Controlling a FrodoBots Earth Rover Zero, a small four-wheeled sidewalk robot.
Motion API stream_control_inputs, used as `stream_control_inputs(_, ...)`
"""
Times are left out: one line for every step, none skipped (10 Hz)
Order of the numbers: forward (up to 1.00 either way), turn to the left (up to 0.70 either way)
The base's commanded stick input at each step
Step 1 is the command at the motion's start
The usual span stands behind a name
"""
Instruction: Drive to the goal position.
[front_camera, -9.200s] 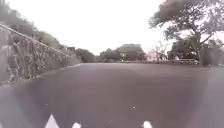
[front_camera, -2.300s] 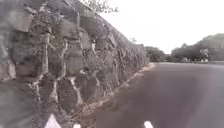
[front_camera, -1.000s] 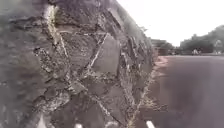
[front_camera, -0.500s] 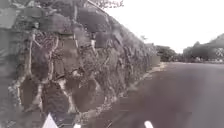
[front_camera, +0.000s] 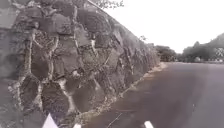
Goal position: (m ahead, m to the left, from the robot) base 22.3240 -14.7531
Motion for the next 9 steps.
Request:
stream_control_inputs(0.00,-0.42)
stream_control_inputs(0.00,-0.66)
stream_control_inputs(0.00,-0.66)
stream_control_inputs(0.00,-0.66)
stream_control_inputs(0.00,-0.65)
stream_control_inputs(0.00,-0.66)
stream_control_inputs(0.00,-0.66)
stream_control_inputs(0.00,-0.66)
stream_control_inputs(0.00,-0.65)
